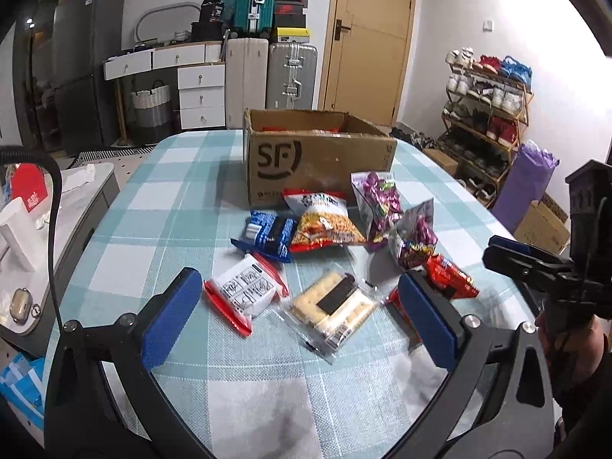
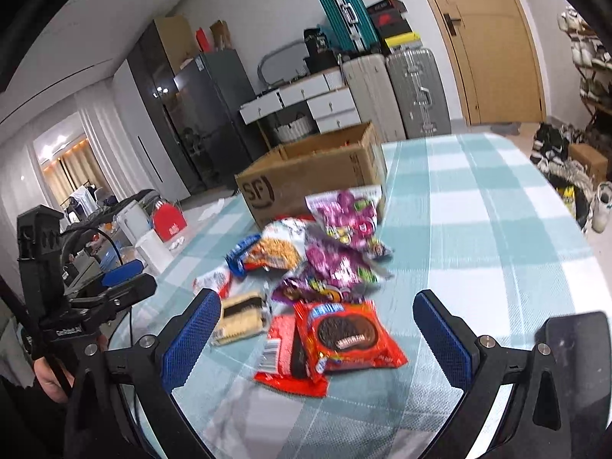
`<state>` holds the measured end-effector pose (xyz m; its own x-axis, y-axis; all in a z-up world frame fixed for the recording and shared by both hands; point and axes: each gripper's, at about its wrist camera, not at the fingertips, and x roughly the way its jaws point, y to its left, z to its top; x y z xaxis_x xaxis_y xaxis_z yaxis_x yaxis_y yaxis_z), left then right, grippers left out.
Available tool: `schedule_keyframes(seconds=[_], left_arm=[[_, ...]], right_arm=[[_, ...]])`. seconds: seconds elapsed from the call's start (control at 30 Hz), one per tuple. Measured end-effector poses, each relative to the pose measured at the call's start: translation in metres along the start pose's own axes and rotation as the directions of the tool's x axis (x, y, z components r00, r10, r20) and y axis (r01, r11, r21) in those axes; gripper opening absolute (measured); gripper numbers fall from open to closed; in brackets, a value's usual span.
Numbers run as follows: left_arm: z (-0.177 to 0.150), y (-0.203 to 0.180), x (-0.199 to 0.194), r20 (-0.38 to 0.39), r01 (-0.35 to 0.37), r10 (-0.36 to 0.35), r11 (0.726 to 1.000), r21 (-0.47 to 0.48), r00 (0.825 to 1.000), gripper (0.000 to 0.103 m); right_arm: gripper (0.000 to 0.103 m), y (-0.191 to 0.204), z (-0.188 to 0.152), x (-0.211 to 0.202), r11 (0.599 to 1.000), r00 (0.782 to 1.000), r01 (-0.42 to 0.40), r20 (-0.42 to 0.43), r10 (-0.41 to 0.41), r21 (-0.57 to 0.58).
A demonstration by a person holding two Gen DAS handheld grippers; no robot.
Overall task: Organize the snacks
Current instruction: 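Move both tools back toward the remaining snacks on the table, then grasp the red Oreo pack with the right tool while the left tool grasps the white cracker pack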
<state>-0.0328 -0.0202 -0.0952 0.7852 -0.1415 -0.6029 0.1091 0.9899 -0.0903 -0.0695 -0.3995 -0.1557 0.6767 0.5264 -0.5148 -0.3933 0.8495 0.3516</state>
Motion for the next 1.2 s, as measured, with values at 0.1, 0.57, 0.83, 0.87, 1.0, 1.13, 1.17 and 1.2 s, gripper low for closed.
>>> schedule_keyframes(seconds=[0.1, 0.57, 0.83, 0.87, 1.0, 1.13, 1.17, 1.2], left_arm=[[-0.004, -0.001, 0.004, -0.009, 0.004, -0.003, 1.0, 0.012, 1.0, 0.103], [-0.013, -0.007, 0.044, -0.085, 0.051, -0.051, 0.999, -0.001, 0.995, 0.103], [-0.014, -0.006, 0.06, -0.109, 0.054, -0.055, 0.998, -0.008, 0.993, 0.103], [-0.014, -0.006, 0.061, -0.113, 0.055, -0.056, 0.998, -0.009, 0.992, 0.103], [-0.014, -0.007, 0.065, -0.121, 0.06, -0.061, 0.998, -0.007, 0.991, 0.103], [-0.016, -0.01, 0.068, -0.13, 0.061, -0.061, 0.998, -0.003, 0.99, 0.103], [-0.017, -0.01, 0.067, -0.131, 0.061, -0.06, 0.998, -0.003, 0.99, 0.103], [-0.018, -0.01, 0.068, -0.133, 0.06, -0.06, 0.998, -0.003, 0.989, 0.103]], right_arm=[[0.102, -0.007, -0.006, 0.012, 1.0, 0.999, -0.001, -0.04, 0.002, 0.024], [0.102, -0.026, -0.013, 0.044, 0.995, 0.986, -0.038, -0.161, 0.052, 0.09], [0.1, -0.03, -0.011, 0.062, 0.996, 0.975, -0.014, -0.221, 0.034, 0.089], [0.099, -0.03, -0.01, 0.062, 0.996, 0.975, -0.015, -0.218, 0.034, 0.088], [0.096, -0.03, -0.01, 0.063, 0.995, 0.974, -0.029, -0.221, 0.049, 0.092], [0.088, -0.032, -0.01, 0.063, 0.994, 0.974, -0.036, -0.218, 0.057, 0.102], [0.085, -0.032, -0.01, 0.062, 0.994, 0.974, -0.035, -0.218, 0.057, 0.102], [0.08, -0.032, -0.011, 0.063, 0.994, 0.974, -0.035, -0.22, 0.057, 0.102]])
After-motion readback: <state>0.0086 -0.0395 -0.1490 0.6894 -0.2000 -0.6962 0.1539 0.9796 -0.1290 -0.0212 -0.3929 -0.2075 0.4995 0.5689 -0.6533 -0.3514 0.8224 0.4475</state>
